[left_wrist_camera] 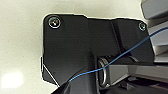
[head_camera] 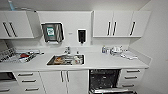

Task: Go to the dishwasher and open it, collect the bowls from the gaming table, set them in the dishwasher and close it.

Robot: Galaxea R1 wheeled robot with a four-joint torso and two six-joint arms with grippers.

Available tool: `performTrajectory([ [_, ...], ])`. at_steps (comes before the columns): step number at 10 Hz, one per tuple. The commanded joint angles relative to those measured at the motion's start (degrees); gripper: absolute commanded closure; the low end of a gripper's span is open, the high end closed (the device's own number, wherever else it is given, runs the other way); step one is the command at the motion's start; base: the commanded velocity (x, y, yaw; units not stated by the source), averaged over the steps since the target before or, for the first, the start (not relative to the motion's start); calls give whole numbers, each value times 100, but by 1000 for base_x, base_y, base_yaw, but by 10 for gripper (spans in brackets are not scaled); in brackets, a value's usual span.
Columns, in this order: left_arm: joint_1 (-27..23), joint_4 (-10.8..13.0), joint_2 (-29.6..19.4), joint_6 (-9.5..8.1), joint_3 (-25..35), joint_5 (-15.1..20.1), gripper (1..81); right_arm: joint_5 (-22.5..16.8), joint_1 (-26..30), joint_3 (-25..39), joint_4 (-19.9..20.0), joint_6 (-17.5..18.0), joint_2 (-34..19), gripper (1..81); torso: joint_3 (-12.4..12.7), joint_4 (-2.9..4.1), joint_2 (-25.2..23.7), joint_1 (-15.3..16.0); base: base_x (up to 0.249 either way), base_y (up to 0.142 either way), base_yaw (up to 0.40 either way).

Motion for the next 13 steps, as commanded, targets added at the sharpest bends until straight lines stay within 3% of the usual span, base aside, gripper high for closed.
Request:
performTrajectory([
  [1, -219, 15, -41, 1, 3, 299, 10, -381, 335, 42, -65, -10, 32, 10, 2, 0, 0, 0, 0, 0, 0],
  [13, -237, 85, -76, 36, 3, 299, 10, -381, 353, 33, -56, -1, 23, 10, 2, 0, -2, -7, 0, 0, 26],
])
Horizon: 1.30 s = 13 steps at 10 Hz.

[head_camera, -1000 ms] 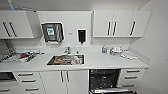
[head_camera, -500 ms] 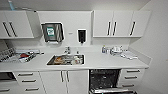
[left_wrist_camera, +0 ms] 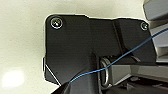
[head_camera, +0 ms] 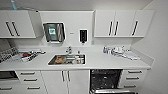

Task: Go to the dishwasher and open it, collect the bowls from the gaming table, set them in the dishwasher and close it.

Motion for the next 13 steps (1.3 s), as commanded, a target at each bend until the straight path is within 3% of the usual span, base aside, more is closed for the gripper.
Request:
performTrajectory([
  [1, -233, 77, -50, 24, 6, 299, 10, -318, 272, 35, -53, -4, 32, 10, 0, 0, 0, 0, 0, 0, 112],
  [11, -233, 112, -155, 41, 6, 299, 10, -300, 263, 52, -71, -21, -21, 10, 0, 0, 0, 0, 0, 0, 148],
  [13, -224, 226, -286, 41, 23, 290, 10, -335, 246, 627, -220, -21, -274, 10, 0, 0, 0, -2, 0, 0, 197],
])
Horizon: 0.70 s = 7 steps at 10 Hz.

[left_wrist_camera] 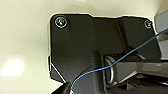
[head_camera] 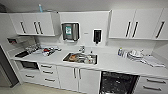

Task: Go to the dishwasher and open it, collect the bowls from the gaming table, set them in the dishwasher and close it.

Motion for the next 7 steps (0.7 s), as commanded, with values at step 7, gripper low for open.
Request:
performTrajectory([
  [7, -181, 152, -611, 36, 735, 267, 10, -194, 213, 2538, -199, -16, -1325, 10, 0, 0, 2, 0, 0, 0, 221],
])
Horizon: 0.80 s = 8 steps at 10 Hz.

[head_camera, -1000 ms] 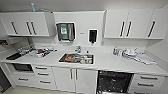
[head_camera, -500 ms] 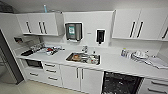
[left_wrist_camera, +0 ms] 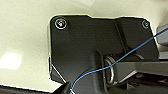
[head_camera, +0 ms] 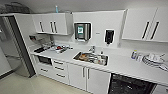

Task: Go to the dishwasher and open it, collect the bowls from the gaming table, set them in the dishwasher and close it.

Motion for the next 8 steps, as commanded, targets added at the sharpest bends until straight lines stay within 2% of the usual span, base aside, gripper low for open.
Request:
performTrajectory([
  [1, -169, 63, -356, 34, 355, 278, 10, -261, 236, 705, -96, -19, -469, 10, 0, 0, 2, 0, 0, 0, 289],
  [8, -125, 54, -382, 25, 355, 155, 10, -261, 228, 644, -105, -19, -442, 10, 0, 0, 0, 0, 0, 0, 295],
])
